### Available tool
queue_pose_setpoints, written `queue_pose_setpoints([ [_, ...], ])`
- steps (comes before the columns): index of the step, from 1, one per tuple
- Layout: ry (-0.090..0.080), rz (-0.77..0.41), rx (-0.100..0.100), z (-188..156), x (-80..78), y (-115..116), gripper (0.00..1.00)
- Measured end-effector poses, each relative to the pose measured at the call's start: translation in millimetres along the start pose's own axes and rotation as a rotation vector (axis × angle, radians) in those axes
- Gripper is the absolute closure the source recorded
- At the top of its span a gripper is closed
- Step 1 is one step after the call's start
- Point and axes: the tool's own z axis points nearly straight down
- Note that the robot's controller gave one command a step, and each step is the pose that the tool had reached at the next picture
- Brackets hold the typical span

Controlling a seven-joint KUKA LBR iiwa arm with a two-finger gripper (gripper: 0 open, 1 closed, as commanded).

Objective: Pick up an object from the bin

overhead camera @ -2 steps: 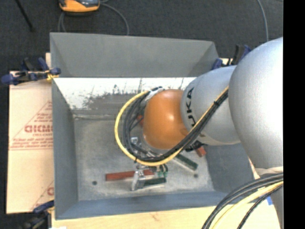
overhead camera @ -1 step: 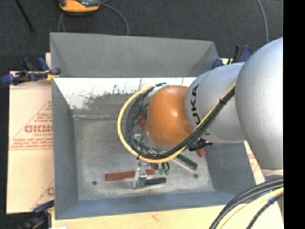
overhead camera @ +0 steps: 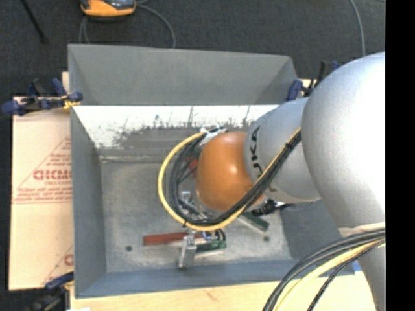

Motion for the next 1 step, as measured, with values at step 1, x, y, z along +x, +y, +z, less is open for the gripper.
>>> queue_pose_setpoints([
  [1, -0.007, 0.207, -0.001, -3.0, 9.3, 2.9, 1.0],
])
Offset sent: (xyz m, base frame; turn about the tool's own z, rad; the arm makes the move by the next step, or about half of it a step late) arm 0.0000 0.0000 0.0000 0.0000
